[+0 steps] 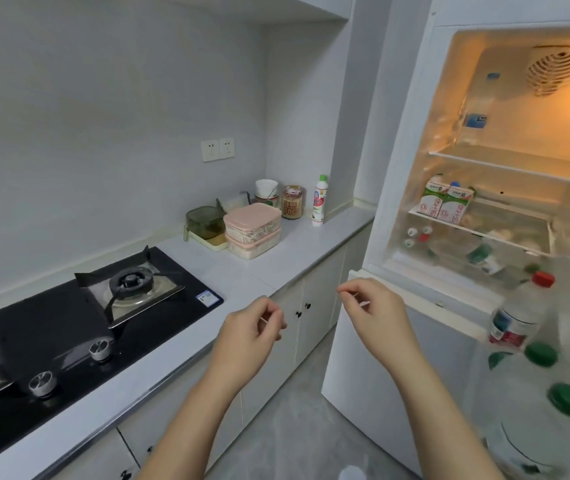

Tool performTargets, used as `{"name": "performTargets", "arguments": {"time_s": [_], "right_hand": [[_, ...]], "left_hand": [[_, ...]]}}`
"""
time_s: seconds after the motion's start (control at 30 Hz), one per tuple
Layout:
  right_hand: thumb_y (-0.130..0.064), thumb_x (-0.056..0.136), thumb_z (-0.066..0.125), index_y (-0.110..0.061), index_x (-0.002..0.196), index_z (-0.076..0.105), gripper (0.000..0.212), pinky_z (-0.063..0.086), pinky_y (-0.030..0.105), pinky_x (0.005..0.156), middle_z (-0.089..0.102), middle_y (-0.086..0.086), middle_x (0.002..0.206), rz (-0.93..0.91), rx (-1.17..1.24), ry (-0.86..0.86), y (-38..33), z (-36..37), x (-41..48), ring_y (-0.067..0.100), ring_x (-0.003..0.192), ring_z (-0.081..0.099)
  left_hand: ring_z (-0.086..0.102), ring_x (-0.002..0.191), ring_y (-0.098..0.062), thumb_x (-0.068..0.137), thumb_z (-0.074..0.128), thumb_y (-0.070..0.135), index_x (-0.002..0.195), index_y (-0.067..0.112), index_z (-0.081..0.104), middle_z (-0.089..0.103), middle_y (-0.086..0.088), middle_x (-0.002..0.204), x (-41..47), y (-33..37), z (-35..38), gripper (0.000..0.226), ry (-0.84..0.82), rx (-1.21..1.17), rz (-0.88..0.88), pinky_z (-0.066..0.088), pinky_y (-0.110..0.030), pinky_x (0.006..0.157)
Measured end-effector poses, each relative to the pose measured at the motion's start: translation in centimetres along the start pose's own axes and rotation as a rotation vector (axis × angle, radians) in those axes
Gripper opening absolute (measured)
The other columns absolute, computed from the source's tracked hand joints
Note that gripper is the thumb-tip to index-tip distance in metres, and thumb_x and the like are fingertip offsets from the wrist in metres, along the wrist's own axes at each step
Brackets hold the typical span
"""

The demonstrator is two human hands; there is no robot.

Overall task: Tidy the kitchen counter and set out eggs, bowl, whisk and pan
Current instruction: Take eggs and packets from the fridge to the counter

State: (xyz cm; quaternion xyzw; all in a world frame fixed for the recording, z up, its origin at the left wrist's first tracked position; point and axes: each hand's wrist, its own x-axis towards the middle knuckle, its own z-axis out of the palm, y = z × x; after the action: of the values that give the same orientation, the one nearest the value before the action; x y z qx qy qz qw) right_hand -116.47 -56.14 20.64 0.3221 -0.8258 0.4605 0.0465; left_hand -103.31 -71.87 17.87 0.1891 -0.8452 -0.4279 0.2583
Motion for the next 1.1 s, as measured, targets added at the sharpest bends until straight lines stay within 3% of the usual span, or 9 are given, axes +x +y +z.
{"name": "performTargets", "arguments": {"time_s": [0.1,0.4,0.57,0.67,0.8,0.9,1.0,1.1], "right_hand": [[-0.011,0.090,0.060,-0.021,0.090,0.071,0.014,0.039,0.008,0.068,0.065,-0.008,0.090,0.026,0.030,0.016,0.9,1.5,2.6,0.001,0.077,0.057],[-0.010,0.088,0.060,-0.029,0.083,0.067,0.021,0.044,0.015,0.070,0.066,-0.014,0.089,0.032,0.060,0.108,6.4,3.1,13.5,0.002,0.082,0.058],[-0.009,0.088,0.059,-0.028,0.085,0.068,0.022,0.041,0.011,0.069,0.066,-0.015,0.088,0.072,0.058,0.189,10.8,1.5,21.8,-0.001,0.082,0.057],[-0.009,0.090,0.059,-0.025,0.089,0.069,0.018,0.045,0.018,0.072,0.066,-0.013,0.090,0.089,0.037,0.245,12.5,-0.8,25.8,0.001,0.082,0.058],[-0.011,0.089,0.061,-0.025,0.092,0.068,0.017,0.045,0.013,0.071,0.065,-0.012,0.091,0.102,-0.058,0.347,14.4,-4.9,29.0,0.000,0.082,0.058],[-0.010,0.087,0.062,-0.027,0.090,0.068,0.018,0.046,0.016,0.072,0.065,-0.011,0.090,0.130,-0.115,0.464,16.2,-8.7,29.8,0.003,0.081,0.059],[-0.008,0.086,0.063,-0.023,0.091,0.070,0.018,0.044,0.012,0.070,0.064,-0.015,0.089,0.149,-0.218,0.605,17.6,-12.3,30.0,0.003,0.081,0.058],[-0.014,0.083,0.060,-0.020,0.090,0.071,0.014,0.047,0.019,0.072,0.067,-0.011,0.088,0.164,-0.322,0.732,18.3,-15.5,30.1,0.005,0.080,0.060]], "left_hand": [[0.067,0.071,0.001,0.094,0.052,0.021,0.078,0.024,0.058,0.069,0.016,0.077,3.1,-0.9,-0.2,0.017,-0.005,-0.009,0.017,0.050,-0.017,0.067],[0.065,0.080,-0.002,0.093,0.055,0.018,0.079,0.022,0.060,0.068,0.015,0.077,16.4,-2.9,5.0,0.015,-0.047,-0.077,0.088,0.043,-0.008,0.065],[0.064,0.083,-0.004,0.091,0.054,0.015,0.076,0.023,0.061,0.068,0.013,0.080,25.3,-1.5,10.2,0.018,-0.092,-0.140,0.108,0.048,-0.020,0.068],[0.064,0.083,-0.005,0.091,0.054,0.017,0.076,0.026,0.061,0.068,0.012,0.081,30.2,0.5,13.0,0.019,-0.102,-0.180,0.177,0.051,-0.026,0.068],[0.066,0.080,-0.005,0.092,0.057,0.014,0.078,0.023,0.062,0.070,0.011,0.079,35.1,3.6,18.1,0.017,-0.153,-0.308,0.253,0.053,-0.026,0.071],[0.067,0.080,-0.005,0.092,0.059,0.016,0.080,0.026,0.062,0.071,0.012,0.080,38.2,6.6,23.1,0.016,-0.254,-0.406,0.352,0.056,-0.033,0.073],[0.069,0.081,-0.003,0.091,0.060,0.011,0.083,0.027,0.063,0.071,0.013,0.082,40.5,10.2,28.2,0.018,-0.379,-0.528,0.439,0.057,-0.031,0.073],[0.068,0.081,-0.007,0.090,0.061,0.018,0.082,0.034,0.063,0.069,0.011,0.082,42.1,13.7,33.1,0.017,-0.479,-0.609,0.542,0.057,-0.037,0.072]]}}
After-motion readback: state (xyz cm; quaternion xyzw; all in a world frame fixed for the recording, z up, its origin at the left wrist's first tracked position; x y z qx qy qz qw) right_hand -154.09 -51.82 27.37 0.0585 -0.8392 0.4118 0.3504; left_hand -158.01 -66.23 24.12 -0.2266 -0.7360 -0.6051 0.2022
